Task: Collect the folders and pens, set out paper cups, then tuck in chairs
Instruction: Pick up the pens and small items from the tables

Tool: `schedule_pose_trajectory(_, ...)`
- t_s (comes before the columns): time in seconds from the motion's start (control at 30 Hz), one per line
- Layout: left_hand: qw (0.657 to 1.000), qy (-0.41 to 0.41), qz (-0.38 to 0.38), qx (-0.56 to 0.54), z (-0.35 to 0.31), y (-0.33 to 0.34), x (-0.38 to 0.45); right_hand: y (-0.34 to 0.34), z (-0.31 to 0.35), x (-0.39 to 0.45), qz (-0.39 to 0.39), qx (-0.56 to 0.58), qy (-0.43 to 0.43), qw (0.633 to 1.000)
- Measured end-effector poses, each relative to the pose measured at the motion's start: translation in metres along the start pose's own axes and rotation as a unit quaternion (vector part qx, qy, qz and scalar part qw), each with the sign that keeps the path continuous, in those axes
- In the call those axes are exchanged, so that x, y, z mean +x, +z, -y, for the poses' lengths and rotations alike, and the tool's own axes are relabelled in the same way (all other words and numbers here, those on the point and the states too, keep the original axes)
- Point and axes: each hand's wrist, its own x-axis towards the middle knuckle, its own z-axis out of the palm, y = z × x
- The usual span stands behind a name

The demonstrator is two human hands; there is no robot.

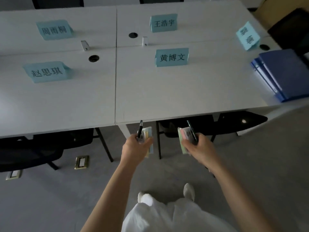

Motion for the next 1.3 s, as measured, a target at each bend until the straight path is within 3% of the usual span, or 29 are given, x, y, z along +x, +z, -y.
schedule_pose_trajectory(0.2,0.999,0.027,0.024,-0.005,-0.052,0.099,-0.02,-0.082,-0.079,0.012,0.002,0.047,0.023,0.999)
schedule_pose_trajectory(0.4,0.997,-0.039,0.053,-0.041,-0.102,0.224,-0.035,-0.178,-0.161,0.044,-0.001,0.038,0.046,0.998)
schedule_pose_trajectory(0.63,0.996,-0.014,0.086,-0.006,-0.169,0.321,-0.045,-0.265,-0.209,0.077,-0.013,0.042,0.07,0.997)
schedule_pose_trajectory(1.1,0.992,-0.035,0.118,0.005,-0.289,0.429,0.075,-0.354,-0.199,0.254,-0.009,0.023,0.1,0.995)
schedule_pose_trajectory(1.3,0.988,-0.04,0.126,0.08,-0.333,0.466,0.129,-0.374,-0.185,0.345,0.029,-0.018,0.143,0.989)
